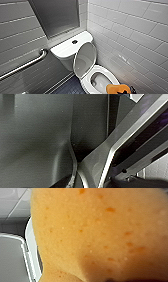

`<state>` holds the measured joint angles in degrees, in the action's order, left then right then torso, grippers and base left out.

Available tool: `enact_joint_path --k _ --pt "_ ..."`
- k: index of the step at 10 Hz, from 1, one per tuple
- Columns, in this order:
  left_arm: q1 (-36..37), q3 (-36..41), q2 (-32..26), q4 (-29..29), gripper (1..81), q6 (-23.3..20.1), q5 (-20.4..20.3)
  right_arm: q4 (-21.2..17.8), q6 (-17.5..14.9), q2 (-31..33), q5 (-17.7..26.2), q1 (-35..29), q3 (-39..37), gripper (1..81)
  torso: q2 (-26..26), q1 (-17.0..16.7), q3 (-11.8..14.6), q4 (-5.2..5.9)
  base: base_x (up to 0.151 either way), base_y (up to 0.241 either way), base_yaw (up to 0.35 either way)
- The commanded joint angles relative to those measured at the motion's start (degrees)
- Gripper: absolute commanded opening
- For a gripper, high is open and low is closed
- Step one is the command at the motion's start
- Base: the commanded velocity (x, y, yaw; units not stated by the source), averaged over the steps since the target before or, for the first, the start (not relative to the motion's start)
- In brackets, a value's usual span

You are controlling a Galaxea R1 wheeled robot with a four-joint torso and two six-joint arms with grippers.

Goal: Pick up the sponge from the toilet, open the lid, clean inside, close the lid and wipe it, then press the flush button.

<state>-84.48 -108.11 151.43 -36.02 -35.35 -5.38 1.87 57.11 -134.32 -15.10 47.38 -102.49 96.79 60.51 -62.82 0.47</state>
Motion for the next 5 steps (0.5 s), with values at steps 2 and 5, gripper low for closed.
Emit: enact_joint_path --k 2,5 --pt "-1.1 1.8 -0.5 0.5 81.1 -0.3 6.0 -0.2 0.3 6.9 2.6 1.0 6.3 1.0 0.0 0.0 0.0 0.00 0.000 0.000 0.000" --pt "-1.1 2.0 -0.9 0.6 81.1 -0.3 6.0 2.3 -0.3 8.5 4.5 3.3 10.0 1.0 0.0 0.0 0.0 0.00 0.000 0.000 0.000"
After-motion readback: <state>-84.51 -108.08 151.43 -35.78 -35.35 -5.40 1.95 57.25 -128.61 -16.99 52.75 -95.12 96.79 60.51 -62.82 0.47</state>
